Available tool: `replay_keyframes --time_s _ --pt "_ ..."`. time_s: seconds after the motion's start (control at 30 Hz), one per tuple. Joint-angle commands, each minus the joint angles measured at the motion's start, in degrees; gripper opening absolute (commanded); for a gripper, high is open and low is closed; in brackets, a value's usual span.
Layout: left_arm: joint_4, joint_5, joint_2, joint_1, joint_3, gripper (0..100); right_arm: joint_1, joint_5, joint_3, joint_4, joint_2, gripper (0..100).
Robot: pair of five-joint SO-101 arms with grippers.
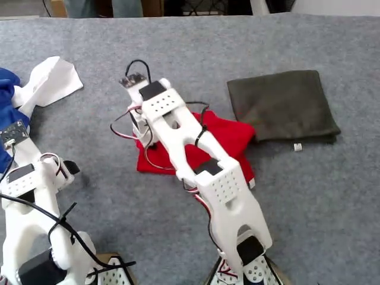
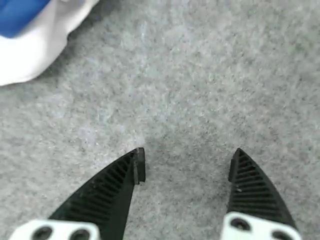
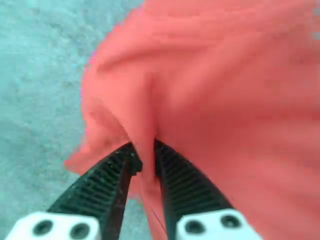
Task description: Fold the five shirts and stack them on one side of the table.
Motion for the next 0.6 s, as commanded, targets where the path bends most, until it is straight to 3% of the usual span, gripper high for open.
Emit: replay_keyframes --time_s 0.0,0.17,0.43,0.57 --pt "-0.9 0.1 -1.1 -0.2 -1.0 28 1.0 -0.4 -11.6 6.9 -0.2 1.3" --pt "-0.9 0.3 -1.2 -0.3 -1.1 28 0.0 -2.3 -27.6 8.2 -1.6 1.3" --pt "-2.6 0.4 -1.1 -0.7 -1.0 28 -9.4 -2.7 -57.8 4.8 -3.9 1.4" --pt "-2.6 0.4 -1.1 -0.8 -1.0 28 -8.3 -10.4 -56.3 0.4 -8.6 1.4"
